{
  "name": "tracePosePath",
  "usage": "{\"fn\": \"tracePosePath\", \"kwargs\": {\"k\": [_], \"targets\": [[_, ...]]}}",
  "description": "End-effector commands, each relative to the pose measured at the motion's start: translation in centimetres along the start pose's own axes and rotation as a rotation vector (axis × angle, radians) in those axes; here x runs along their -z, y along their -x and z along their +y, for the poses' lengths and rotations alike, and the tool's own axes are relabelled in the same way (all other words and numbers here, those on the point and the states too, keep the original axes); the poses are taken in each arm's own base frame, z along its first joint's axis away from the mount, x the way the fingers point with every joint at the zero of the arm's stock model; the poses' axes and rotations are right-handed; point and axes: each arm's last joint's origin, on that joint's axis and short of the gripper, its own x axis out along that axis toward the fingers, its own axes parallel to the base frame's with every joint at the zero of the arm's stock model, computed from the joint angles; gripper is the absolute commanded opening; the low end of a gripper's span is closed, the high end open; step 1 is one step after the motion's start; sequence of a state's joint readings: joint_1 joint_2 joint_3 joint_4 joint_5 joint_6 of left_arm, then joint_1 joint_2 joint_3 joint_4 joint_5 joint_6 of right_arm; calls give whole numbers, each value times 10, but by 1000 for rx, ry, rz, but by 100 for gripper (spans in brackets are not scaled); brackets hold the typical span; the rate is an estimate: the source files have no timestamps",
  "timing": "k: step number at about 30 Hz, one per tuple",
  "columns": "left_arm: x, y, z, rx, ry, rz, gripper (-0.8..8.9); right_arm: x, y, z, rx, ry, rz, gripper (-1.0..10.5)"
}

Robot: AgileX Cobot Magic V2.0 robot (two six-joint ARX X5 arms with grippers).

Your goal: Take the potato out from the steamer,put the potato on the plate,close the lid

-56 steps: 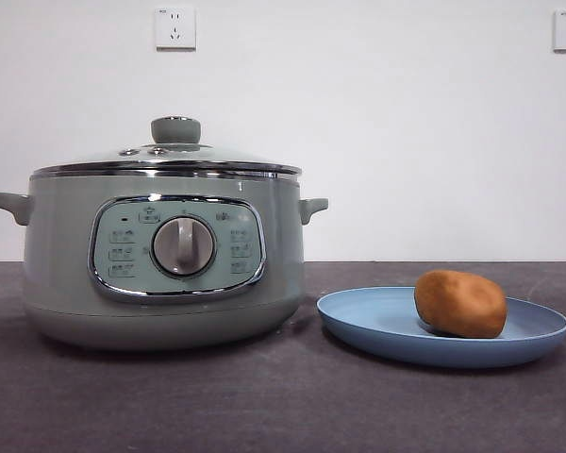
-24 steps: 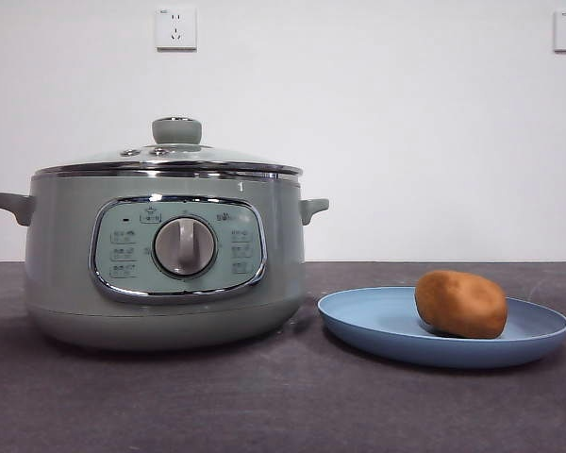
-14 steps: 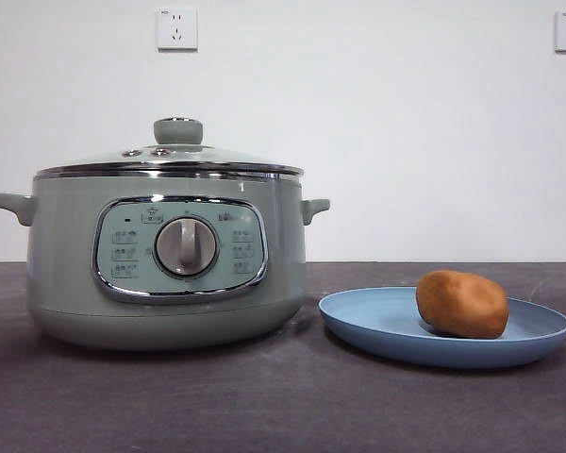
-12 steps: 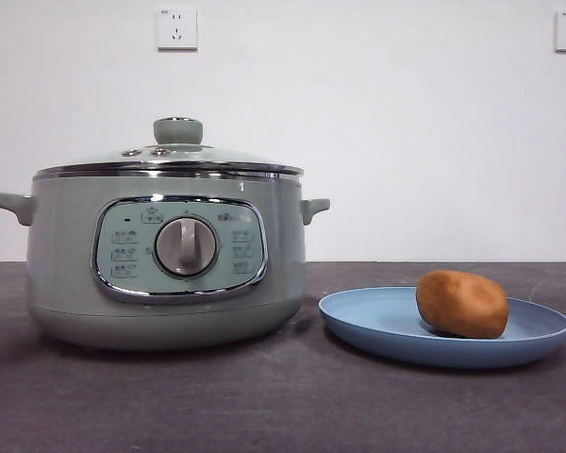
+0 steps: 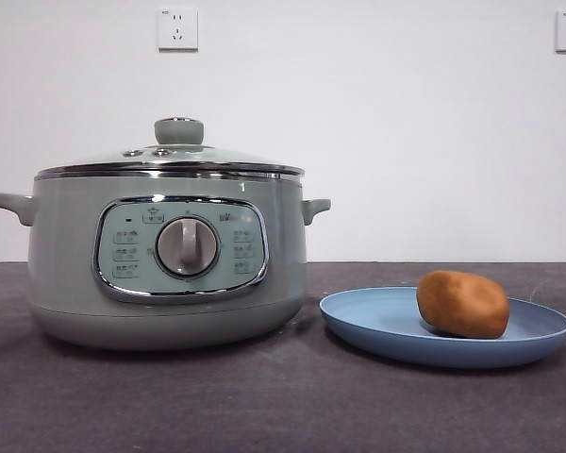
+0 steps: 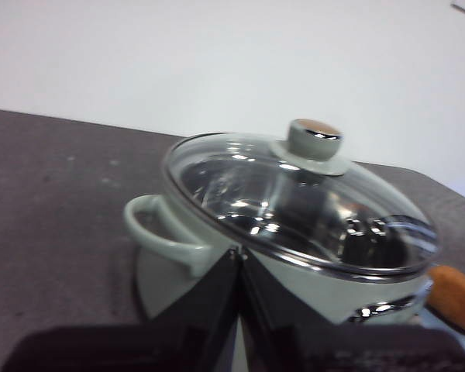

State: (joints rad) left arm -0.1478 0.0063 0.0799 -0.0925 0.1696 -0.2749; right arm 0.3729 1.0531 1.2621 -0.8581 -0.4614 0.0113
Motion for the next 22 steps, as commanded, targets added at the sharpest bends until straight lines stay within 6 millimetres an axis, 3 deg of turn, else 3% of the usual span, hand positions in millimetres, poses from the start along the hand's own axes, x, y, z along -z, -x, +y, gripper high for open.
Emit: {"fn": "tracePosePath", "kwargs": {"k": [1,10,22], "targets": [[8,-2,4,-24,18,16,-3,-1,1,1,-2,10,-11,1],[31,-4,11,-68,65,134,-3,-1,1,1,-2,10,-11,1],[31,-4,11,-61,65,140,-3,-1,1,1,-2,9,-11,1]]}}
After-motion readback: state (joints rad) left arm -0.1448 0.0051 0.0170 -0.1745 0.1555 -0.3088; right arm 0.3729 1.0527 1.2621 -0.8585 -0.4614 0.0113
